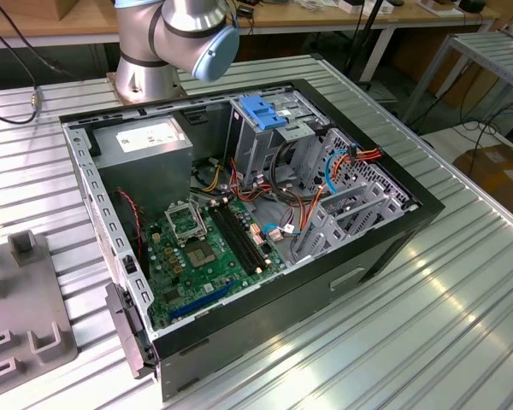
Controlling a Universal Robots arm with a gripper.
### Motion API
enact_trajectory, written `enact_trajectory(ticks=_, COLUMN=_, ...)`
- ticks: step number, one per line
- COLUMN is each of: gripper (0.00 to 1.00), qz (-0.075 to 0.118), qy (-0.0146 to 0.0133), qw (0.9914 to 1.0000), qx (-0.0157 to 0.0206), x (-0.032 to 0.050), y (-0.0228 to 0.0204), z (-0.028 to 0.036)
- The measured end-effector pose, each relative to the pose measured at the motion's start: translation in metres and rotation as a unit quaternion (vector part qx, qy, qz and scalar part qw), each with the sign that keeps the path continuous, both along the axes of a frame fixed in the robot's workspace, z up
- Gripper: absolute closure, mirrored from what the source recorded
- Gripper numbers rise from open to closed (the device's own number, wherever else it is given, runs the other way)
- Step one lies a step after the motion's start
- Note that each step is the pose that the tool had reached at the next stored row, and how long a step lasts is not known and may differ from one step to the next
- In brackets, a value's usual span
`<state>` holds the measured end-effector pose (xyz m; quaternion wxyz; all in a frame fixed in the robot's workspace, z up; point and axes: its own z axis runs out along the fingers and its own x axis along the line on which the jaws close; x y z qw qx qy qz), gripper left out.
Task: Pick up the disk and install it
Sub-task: 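Pick up the disk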
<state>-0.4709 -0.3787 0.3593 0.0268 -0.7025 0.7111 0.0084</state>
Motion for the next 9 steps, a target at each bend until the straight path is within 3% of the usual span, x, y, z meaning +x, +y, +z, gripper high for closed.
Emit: enact_trajectory(ticks=9, gripper=0.63, qz=0.0, qy=0.0, qw=1.0, qx=0.0, x=0.0, y=0.0, z=0.0071)
